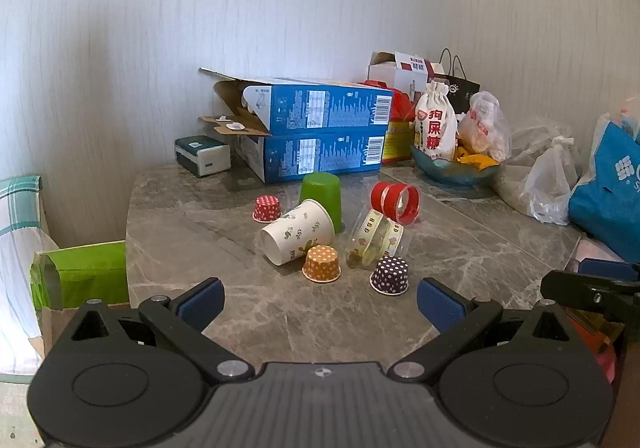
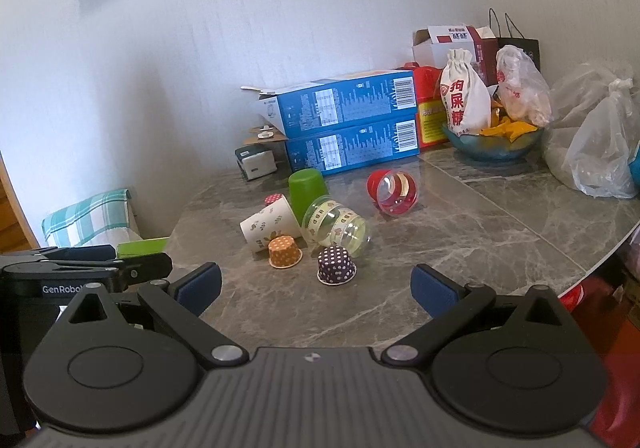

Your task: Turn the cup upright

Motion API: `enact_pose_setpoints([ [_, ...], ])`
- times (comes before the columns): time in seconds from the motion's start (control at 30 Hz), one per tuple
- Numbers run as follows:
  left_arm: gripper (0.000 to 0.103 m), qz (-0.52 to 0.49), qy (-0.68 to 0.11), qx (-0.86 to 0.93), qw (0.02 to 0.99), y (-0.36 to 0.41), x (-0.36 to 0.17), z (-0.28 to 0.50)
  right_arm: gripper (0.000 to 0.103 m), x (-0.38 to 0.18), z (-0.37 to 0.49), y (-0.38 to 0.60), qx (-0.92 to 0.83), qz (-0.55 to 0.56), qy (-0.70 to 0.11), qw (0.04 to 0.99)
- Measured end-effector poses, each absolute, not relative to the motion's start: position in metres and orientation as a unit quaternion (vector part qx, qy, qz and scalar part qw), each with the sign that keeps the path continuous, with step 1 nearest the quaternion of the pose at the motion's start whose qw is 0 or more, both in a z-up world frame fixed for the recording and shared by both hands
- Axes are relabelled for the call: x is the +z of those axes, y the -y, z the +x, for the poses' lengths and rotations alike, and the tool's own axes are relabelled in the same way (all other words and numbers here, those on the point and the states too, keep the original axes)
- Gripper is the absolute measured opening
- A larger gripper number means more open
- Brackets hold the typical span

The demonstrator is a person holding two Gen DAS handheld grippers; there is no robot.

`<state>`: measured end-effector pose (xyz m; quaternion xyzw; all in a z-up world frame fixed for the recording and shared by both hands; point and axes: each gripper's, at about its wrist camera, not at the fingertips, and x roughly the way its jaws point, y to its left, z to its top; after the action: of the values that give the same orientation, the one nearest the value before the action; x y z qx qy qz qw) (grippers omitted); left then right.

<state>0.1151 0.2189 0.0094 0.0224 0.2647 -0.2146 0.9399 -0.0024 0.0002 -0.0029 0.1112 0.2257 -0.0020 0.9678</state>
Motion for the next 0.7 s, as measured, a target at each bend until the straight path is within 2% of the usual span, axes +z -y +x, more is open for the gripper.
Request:
enact_pose_setpoints([
  [0.7, 0.103, 0.025, -0.268, -0.215, 0.939, -0.2186, 0.0073, 0.1151, 0.102, -0.0062, -0.002, 0.0007, 0.004, 0.11, -0.227, 0.968],
])
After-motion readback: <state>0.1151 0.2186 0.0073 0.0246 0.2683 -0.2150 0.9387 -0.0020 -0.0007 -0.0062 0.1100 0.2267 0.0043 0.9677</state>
